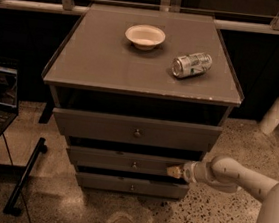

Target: Close middle drawer

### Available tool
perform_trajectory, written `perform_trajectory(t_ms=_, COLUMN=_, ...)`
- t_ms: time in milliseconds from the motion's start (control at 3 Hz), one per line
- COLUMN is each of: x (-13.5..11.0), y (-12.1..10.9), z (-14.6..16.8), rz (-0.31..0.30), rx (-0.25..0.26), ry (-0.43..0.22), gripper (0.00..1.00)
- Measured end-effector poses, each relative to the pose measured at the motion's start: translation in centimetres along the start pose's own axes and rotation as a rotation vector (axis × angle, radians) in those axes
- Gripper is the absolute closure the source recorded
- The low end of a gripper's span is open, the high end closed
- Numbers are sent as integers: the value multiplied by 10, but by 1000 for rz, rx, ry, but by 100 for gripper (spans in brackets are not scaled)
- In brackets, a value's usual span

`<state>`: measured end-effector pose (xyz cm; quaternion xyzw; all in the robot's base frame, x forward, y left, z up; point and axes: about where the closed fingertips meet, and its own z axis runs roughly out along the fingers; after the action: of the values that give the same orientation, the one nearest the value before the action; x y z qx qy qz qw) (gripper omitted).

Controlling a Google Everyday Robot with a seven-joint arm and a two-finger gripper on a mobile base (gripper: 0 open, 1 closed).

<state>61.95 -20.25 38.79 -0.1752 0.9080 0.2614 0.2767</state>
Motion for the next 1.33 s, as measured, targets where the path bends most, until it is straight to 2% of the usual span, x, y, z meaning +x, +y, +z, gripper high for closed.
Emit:
perform_trajectory(t_ms=333, x=20, y=-8, z=1, rz=56, rx=-9, ry=27, gripper=100)
perform_trajectory(t_ms=667, x=53, y=-15, z=-13, rz=152, rx=-4, ry=37, gripper=100)
perform_trajectory(t_ms=1000, x=77, y=-15, z=-27, rz=206, rx=9, ry=50, gripper=100)
perform_trajectory(t_ms=1333, x=79, y=-14, z=-27, rz=209, rx=8, ry=53, gripper=82)
